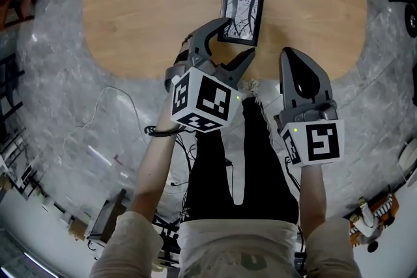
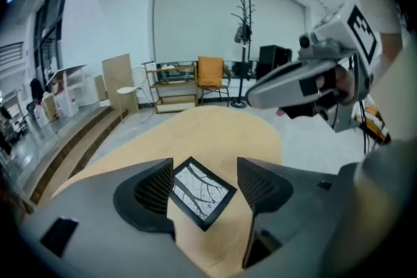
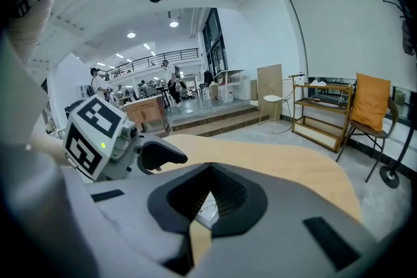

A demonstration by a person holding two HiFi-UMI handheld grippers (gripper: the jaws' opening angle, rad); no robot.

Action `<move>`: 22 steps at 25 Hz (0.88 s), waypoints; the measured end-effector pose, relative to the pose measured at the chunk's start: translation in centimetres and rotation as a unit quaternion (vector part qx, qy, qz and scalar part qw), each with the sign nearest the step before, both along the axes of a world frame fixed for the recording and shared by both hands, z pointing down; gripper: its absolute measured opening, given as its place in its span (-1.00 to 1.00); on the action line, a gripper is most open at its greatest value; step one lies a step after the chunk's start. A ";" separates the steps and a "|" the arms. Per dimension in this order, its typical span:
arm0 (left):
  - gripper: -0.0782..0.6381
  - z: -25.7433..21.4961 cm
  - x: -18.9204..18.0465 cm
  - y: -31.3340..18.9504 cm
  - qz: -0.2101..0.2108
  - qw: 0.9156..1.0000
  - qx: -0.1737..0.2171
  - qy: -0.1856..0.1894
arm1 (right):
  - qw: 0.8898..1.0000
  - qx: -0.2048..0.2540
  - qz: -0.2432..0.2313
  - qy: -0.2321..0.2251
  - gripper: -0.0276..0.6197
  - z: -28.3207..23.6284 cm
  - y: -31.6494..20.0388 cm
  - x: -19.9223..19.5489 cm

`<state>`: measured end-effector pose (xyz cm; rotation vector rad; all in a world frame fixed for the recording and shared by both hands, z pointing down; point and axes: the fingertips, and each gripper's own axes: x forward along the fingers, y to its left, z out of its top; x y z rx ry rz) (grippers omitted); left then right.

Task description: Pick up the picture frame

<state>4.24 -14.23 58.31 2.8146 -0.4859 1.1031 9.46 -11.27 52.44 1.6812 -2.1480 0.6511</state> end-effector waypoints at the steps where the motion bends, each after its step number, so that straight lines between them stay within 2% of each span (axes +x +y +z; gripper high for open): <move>1: 0.02 1.1 0.3 0.5 0.025 0.999 0.002 -0.020 | 1.000 -0.004 -0.005 0.003 -0.90 0.3 0.2 -0.1; 4: 0.14 4.5 0.6 2.3 0.102 0.991 -0.011 -0.081 | 1.000 -0.016 -0.019 0.014 -0.90 1.1 0.9 -0.4; 8: 0.22 8.5 0.1 4.4 0.177 0.971 -0.029 -0.159 | 0.999 -0.032 -0.030 0.014 -0.90 2.2 1.9 -1.0; 13: 0.28 11.8 -0.7 6.1 0.215 0.954 -0.042 -0.207 | 0.998 -0.047 -0.034 -0.001 -0.90 3.1 2.7 -2.1; 18: 0.34 13.9 -1.3 7.2 0.228 0.944 -0.064 -0.231 | 0.998 -0.054 -0.039 -0.011 -0.90 3.9 2.9 -2.7; 22: 0.34 15.1 -1.7 7.5 0.247 0.933 -0.052 -0.256 | 0.997 -0.063 -0.041 -0.016 -0.91 4.4 3.1 -3.1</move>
